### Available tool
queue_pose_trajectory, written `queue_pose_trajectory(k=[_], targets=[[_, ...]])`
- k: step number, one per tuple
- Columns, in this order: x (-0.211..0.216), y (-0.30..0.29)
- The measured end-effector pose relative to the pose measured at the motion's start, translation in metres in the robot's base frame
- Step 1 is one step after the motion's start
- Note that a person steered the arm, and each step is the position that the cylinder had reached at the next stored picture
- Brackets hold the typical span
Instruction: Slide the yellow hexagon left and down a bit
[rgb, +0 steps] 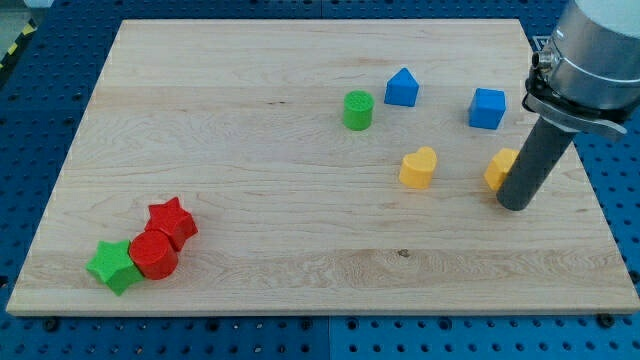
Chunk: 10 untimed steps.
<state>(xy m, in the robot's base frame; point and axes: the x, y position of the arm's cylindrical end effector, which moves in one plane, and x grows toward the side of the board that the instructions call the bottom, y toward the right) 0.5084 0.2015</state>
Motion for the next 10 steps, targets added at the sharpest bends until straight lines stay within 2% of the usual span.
queue_pose_trajectory(k=[2, 3, 4, 5, 6, 7, 8, 10], targets=[[-0.037, 0.002], [-0.032, 0.002], [-0.005, 0.006], [0.003, 0.037], [-0.014, 0.085], [-0.062, 0.098], [-0.091, 0.094], [-0.1, 0.06]])
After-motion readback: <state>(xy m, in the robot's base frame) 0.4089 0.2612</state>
